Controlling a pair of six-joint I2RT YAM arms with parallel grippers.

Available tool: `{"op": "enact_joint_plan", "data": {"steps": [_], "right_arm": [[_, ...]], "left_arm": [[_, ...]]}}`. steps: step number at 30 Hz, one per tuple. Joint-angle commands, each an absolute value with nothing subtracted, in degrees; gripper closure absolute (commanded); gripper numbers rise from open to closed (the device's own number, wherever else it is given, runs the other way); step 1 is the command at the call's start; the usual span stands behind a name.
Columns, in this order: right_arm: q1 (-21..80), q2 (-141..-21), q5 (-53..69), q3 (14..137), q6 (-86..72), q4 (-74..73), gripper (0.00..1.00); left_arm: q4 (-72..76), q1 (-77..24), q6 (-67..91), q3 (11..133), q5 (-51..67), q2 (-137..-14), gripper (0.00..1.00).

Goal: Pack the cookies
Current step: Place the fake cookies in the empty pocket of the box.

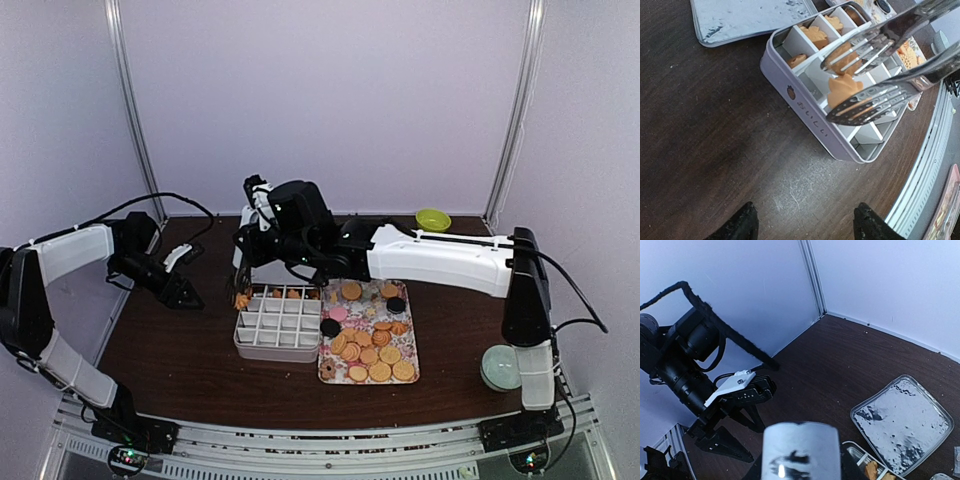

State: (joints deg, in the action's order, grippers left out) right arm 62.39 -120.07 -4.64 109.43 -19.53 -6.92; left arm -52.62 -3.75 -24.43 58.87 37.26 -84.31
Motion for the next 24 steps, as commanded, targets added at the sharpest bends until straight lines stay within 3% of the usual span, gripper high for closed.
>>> {"op": "enact_joint_plan", "data": {"steps": [1, 14, 24], "right_arm": [[62.4, -121.9, -5.1, 113.0, -18.2, -5.7, 0.85], [60.5, -123.7, -5.6, 111.6, -18.9, -4.4, 0.8], [60.4, -123.0, -5.5, 110.2, -19.1, -4.0, 0.65]], "left_arm": [[-53.3, -3.4, -26.7, 58.2, 36.7, -82.8, 0.32], [-53.3, -3.4, -26.3, 58.7, 36.8, -83.1, 0.32], [-53.4, -3.4, -26.2, 58.9, 37.1, -82.8, 0.29]]}}
